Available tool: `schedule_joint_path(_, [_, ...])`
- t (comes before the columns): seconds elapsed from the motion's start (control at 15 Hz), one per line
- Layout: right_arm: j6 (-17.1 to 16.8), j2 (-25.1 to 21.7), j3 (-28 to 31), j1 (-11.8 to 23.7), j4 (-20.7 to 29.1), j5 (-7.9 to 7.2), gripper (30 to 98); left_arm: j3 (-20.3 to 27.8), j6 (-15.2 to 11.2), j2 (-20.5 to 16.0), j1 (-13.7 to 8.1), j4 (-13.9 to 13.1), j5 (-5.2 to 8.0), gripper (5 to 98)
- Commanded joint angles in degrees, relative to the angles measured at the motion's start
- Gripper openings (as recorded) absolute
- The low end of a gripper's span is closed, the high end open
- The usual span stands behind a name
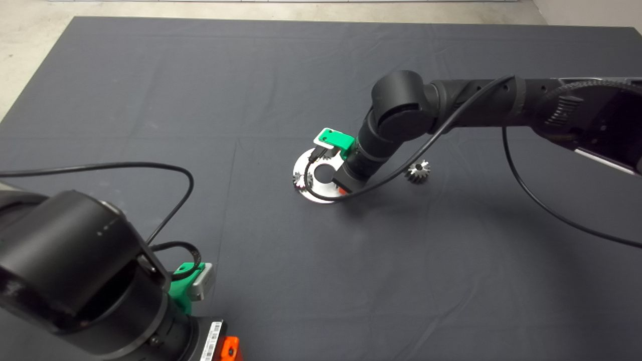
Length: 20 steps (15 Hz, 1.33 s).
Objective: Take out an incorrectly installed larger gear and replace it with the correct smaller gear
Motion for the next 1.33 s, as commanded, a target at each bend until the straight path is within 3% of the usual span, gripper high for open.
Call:
schedule_joint_path(0.0, [-0.2, -0.2, -1.6, 0.3, -1.5, 0.14, 38.4, 1.1, 0.1, 0.0, -0.4, -1.0, 0.21, 98.2])
schedule_joint_path(0.73, [-1.5, -0.6, -1.6, 2.1, -3.2, -5.0, 38.3, 1.1, 0.1, 0.0, -0.4, -1.0, 0.21, 98.2])
schedule_joint_path(1.27, [-1.6, -0.5, -0.2, 2.7, -3.7, -5.79, 38.3, 1.0, 0.9, 0.0, -0.4, -1.0, 0.12, 98.2])
